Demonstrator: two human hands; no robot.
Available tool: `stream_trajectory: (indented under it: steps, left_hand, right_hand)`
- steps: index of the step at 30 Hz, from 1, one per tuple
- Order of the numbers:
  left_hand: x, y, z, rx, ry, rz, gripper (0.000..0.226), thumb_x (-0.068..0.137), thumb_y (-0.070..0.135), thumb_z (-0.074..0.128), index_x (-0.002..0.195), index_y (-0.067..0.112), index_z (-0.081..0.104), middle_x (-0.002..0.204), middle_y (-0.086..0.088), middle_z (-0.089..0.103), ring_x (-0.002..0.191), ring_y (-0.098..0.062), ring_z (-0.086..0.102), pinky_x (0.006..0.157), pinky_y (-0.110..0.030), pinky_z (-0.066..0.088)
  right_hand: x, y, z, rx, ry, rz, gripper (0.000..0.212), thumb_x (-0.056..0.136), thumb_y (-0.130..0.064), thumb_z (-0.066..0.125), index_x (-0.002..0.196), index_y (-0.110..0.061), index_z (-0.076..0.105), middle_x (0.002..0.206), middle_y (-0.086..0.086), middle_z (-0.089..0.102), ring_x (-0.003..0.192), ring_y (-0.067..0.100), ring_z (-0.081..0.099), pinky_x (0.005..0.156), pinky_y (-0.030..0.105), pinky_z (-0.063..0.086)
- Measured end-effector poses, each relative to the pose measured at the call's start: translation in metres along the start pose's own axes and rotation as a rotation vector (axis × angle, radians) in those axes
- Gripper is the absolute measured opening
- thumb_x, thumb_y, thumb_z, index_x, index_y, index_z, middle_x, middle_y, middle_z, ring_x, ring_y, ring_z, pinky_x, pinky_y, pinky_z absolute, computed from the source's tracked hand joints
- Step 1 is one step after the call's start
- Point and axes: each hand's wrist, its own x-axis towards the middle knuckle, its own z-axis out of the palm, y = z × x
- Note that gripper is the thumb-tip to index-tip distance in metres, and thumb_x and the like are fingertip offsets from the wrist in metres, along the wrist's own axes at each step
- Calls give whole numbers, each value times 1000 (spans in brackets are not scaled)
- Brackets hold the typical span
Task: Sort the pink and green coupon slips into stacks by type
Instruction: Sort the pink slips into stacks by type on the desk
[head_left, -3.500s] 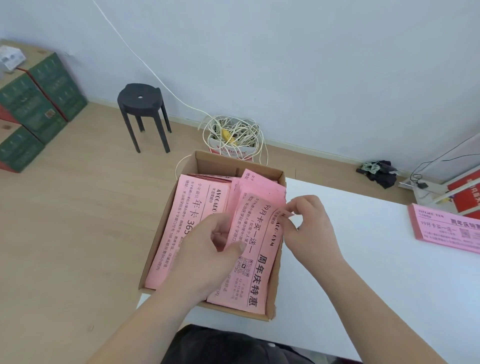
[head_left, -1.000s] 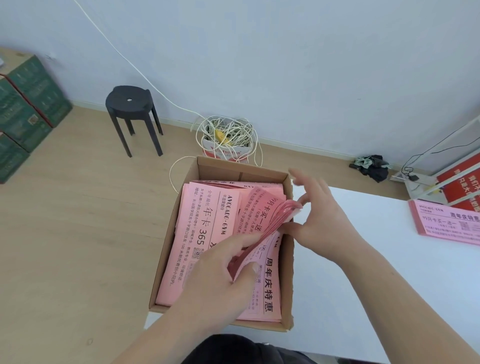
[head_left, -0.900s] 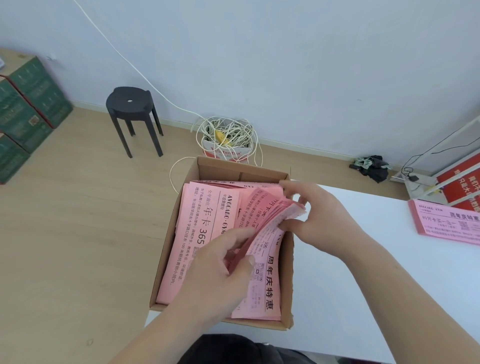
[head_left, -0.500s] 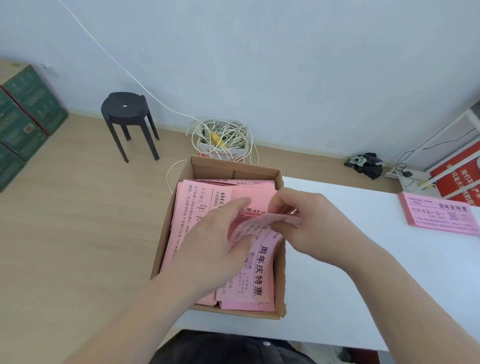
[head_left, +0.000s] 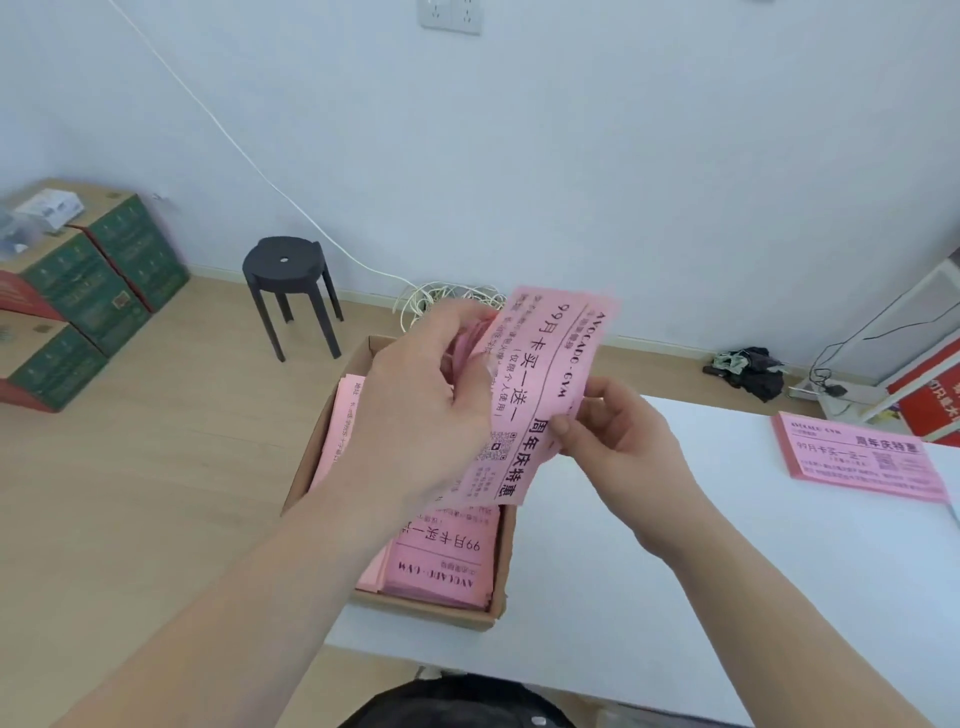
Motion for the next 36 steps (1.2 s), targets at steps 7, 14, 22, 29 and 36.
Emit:
stream_trajectory:
  steps: [7,14,22,29,36]
  left_hand:
    - [-29,19,56,-82,-223,-128,15,89,14,74,94,26,65,91,12,74,87,-8,69,75,-25,56]
    - [-75,-23,149,249,-443,52,49,88,14,67,129,40,60,110,26,66,104,1,62,90,-19,47]
    - [-98,-75,205,465,-529,135,33,100,16,50,126,35,59,112,12,59,98,-15,61,84,-39,52]
    - [-93,-88,204,569,-567,299,42,95,16,53,136,26,55,119,4,59,104,-22,58,83,-43,53]
    - [-103,-98,204,573,-545,247,39,98,13,51,136,25,50,120,3,59,103,-22,56,86,-41,51]
  right_hand:
    - [-41,15,-89,-512,132,-194,27,101,-14,51,110,-39,56,95,-24,67,87,3,63,68,21,50]
    - [-75,74,-145,-1042,16,-175,49,90,-21,67,131,-37,47,106,-20,59,103,12,56,77,37,51]
    - [-82,163,-161,-1243,159,-372,60,68,1,81,112,-29,53,81,-10,62,72,21,57,60,30,44]
    - [-95,184,-174,-1189,270,-357,48,82,-4,74,126,-18,65,90,-3,67,84,29,62,102,46,50]
    - [-98,189,-186,-1291,314,-181,42,80,-20,76,121,-22,68,96,-3,66,92,29,62,108,52,44]
